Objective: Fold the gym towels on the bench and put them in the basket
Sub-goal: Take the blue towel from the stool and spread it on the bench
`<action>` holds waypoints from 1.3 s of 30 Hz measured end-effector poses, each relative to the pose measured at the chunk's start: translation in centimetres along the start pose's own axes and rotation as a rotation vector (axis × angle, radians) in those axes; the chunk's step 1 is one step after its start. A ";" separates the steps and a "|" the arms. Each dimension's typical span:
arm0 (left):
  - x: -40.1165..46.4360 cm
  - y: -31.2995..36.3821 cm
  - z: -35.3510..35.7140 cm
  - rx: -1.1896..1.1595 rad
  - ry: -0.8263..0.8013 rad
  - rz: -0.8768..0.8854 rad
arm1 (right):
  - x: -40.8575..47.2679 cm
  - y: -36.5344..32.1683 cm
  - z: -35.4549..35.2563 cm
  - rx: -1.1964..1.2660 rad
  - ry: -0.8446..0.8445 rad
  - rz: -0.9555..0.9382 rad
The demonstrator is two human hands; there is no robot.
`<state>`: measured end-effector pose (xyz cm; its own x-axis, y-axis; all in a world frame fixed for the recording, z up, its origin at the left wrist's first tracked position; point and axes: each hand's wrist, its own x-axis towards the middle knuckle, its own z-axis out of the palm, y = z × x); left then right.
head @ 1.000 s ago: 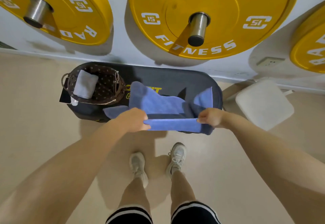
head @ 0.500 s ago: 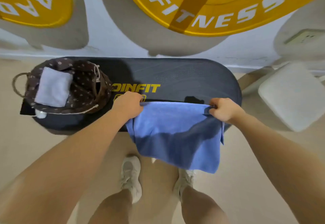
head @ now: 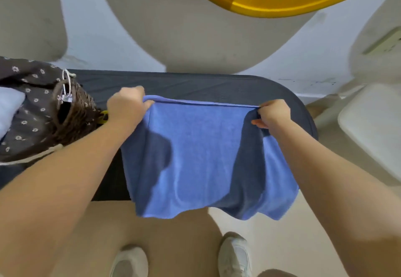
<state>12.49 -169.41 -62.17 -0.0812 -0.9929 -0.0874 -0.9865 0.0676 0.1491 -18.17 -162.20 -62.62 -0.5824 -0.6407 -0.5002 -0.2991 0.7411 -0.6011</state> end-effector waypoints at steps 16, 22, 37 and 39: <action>-4.9 -4.2 2.6 -0.477 0.005 -0.064 | -6.9 -4.5 14.1 -0.361 -0.237 -1.075; -9.1 -7.1 3.2 -0.535 -0.142 -0.136 | -8.6 -8.0 21.6 -0.893 -0.415 -1.410; -6.8 -5.8 4.7 -0.744 -0.126 -0.227 | -9.6 -12.0 20.0 -1.122 -0.259 -1.295; -7.5 -5.8 4.1 -0.880 -0.125 -0.183 | -9.2 -12.0 19.0 -0.934 -0.255 -1.203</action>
<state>18.21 -161.94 -66.40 0.0007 -0.9593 -0.2822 -0.5245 -0.2407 0.8167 5.15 -169.07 -62.65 0.4521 -0.8755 -0.1706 -0.8886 -0.4255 -0.1716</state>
